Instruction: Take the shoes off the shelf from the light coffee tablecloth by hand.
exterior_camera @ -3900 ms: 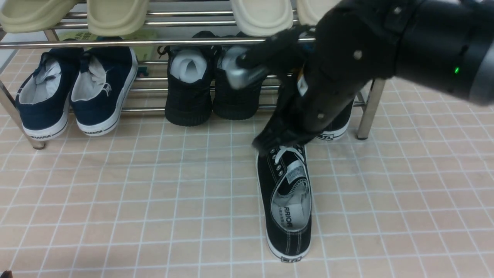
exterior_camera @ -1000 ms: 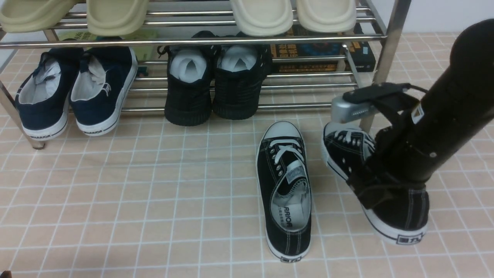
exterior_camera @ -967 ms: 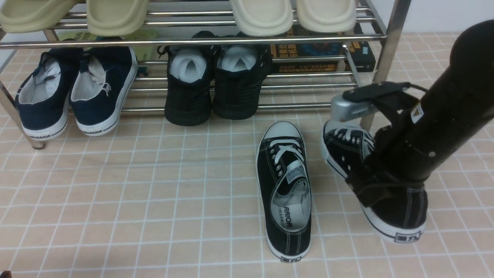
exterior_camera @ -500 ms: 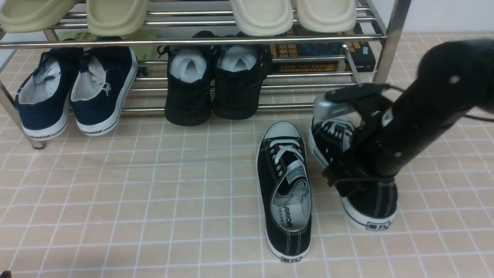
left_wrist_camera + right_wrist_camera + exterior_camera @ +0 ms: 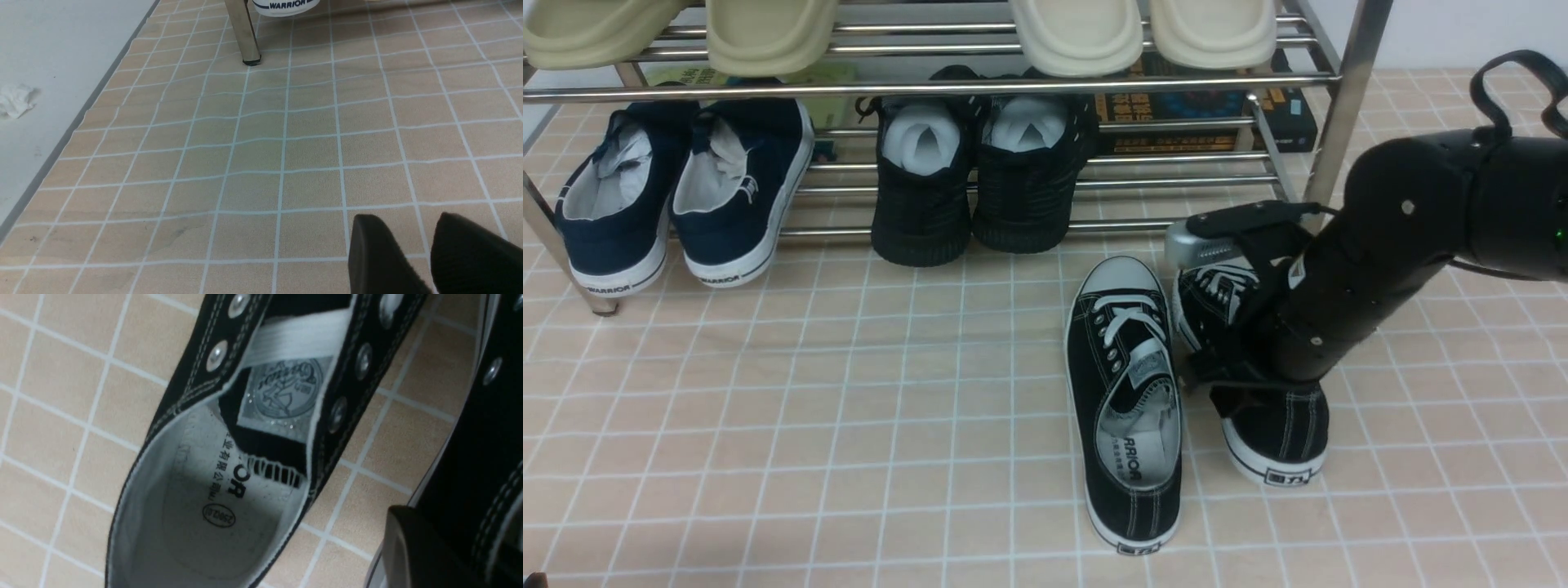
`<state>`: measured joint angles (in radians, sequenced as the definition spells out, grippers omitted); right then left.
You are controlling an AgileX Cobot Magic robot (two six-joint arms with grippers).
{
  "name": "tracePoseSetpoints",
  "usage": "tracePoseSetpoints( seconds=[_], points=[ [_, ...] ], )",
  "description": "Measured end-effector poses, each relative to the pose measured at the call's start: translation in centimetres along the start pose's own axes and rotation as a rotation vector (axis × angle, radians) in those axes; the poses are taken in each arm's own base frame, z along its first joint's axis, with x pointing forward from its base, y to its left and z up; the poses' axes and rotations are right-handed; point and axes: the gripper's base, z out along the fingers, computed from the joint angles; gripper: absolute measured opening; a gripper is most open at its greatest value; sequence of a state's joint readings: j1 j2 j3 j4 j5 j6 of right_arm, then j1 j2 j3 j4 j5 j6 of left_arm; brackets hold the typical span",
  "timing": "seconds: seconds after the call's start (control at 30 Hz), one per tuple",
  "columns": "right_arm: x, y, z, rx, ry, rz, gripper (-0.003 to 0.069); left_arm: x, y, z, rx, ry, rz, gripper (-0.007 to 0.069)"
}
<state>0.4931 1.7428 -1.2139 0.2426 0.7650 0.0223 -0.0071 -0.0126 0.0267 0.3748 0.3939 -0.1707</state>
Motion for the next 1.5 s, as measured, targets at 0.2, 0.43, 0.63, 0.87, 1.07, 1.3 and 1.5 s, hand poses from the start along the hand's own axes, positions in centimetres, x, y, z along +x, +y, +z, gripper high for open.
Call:
tracePoseSetpoints(
  seconds=[0.2, 0.43, 0.63, 0.87, 1.07, 1.3, 1.5],
  points=[
    [0.0, -0.1, 0.3, 0.002, 0.002, 0.077, 0.0047, 0.0, 0.0, 0.0, 0.0, 0.0, 0.0, 0.024],
    [0.3, 0.1, 0.5, -0.02, 0.049, 0.125, 0.0232, 0.0, 0.0, 0.0, 0.0, 0.0, 0.0, 0.024],
    [-0.5, 1.2, -1.8, -0.066, 0.098, 0.023, 0.0327, 0.0, 0.0, 0.0, 0.0, 0.0, 0.0, 0.024],
    [-1.1, 3.1, -10.2, -0.129, -0.028, -0.148, 0.0031, 0.0, 0.0, 0.0, 0.0, 0.0, 0.001, 0.024],
    [1.8, 3.6, -18.2, -0.117, -0.193, -0.219, -0.0016, 0.0, 0.0, 0.0, 0.0, 0.0, 0.001, 0.024],
    [8.7, 3.1, -26.4, -0.074, -0.403, -0.288, -0.0016, 0.0, 0.0, 0.0, 0.0, 0.0, 0.001, 0.024],
    [17.1, 1.4, -28.5, -0.041, -0.591, -0.321, -0.0014, 0.0, 0.0, 0.0, 0.0, 0.0, 0.001, 0.024]
  ],
)
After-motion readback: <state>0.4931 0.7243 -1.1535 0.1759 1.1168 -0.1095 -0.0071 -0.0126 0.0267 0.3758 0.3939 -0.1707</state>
